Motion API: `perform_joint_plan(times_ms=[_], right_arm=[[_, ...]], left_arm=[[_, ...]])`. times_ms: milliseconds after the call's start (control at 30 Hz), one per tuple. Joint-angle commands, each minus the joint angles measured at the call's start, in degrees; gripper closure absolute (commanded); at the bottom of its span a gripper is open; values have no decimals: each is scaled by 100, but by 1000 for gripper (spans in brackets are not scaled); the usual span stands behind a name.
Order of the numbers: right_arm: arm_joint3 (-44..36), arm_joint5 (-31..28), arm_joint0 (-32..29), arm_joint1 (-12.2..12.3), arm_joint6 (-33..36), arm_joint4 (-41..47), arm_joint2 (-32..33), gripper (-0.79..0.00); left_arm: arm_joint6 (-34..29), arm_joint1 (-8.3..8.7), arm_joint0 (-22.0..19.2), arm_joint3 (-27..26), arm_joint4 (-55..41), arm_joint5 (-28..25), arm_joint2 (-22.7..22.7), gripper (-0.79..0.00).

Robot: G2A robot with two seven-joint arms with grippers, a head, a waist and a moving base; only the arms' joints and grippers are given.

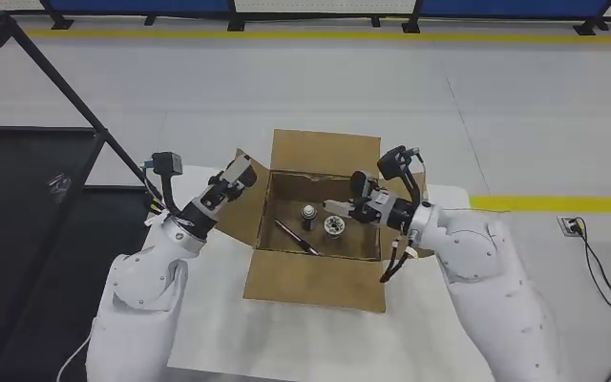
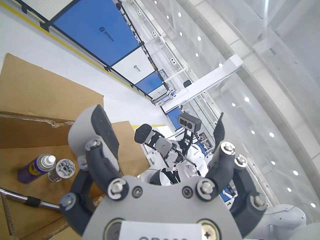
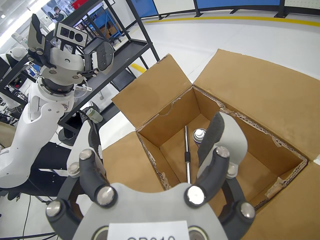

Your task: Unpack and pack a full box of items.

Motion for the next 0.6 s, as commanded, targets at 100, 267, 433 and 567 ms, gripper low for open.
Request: perform_joint_plan(times_ms=[100,267,433,567], right_arm=[[0,1,2,0,1,0,-2,-785],[139,180,191,-40,202,-330,-459,-785],[851,949,997,-228,683,-1288,-1579,-785],[1750,1532,1664,-489,850,-1759,-2461,-785]], left_arm=[[3,-1,-5,5,3,-1,5,-785],[38,1,38,-17,15,19,19,-785],[232,46,135,73,-21,208,-228,-785],[207,109,334,148,-121,271,-574,-785]])
